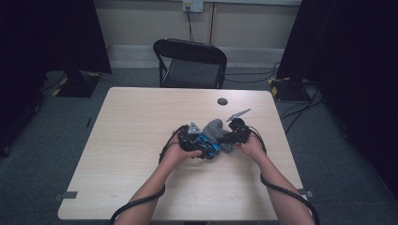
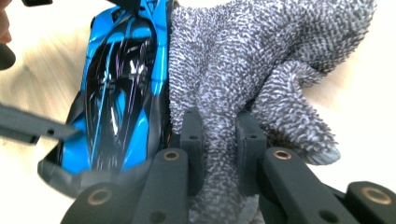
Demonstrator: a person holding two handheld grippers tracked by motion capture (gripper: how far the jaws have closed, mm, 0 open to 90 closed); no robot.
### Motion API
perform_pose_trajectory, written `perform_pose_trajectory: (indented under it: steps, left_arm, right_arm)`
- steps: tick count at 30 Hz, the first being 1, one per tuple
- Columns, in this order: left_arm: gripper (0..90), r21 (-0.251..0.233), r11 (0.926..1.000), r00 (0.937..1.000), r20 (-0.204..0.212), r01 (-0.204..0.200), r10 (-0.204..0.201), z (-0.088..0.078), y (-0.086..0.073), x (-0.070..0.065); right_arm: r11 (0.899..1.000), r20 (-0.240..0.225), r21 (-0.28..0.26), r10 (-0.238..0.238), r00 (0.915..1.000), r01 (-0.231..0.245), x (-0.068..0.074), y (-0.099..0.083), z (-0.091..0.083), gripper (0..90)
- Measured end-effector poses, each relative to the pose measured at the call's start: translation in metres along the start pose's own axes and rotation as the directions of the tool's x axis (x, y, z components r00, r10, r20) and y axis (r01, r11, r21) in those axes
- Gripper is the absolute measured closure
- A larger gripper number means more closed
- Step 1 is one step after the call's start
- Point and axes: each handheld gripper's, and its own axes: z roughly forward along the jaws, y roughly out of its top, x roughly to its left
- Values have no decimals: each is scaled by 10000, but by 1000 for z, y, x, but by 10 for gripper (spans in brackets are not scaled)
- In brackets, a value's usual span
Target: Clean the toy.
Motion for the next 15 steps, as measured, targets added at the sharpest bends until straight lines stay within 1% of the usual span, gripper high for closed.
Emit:
perform_pose_trajectory:
  steps: [2,8,12,13,15]
  left_arm:
    - [18,16,10000,10000,-13,3,-3,0,0,0]
    - [19,92,10000,10000,-37,11,-11,0,1,0]
    - [19,96,10000,10000,-22,9,-9,0,1,0]
    - [19,104,9999,10000,-36,-5,5,0,1,0]
    - [18,97,10000,10000,-33,26,-26,0,1,-1]
  right_arm:
    - [9999,-46,-113,113,9999,-113,0,-6,-4,772]
    - [9998,14,-85,161,9999,-160,2,-15,-12,771]
    - [9995,-20,-152,279,9996,-279,3,-23,-19,770]
    - [9992,-87,-203,349,9994,-351,4,-25,-21,770]
    - [9990,-62,-199,403,9992,-405,5,-29,-26,770]
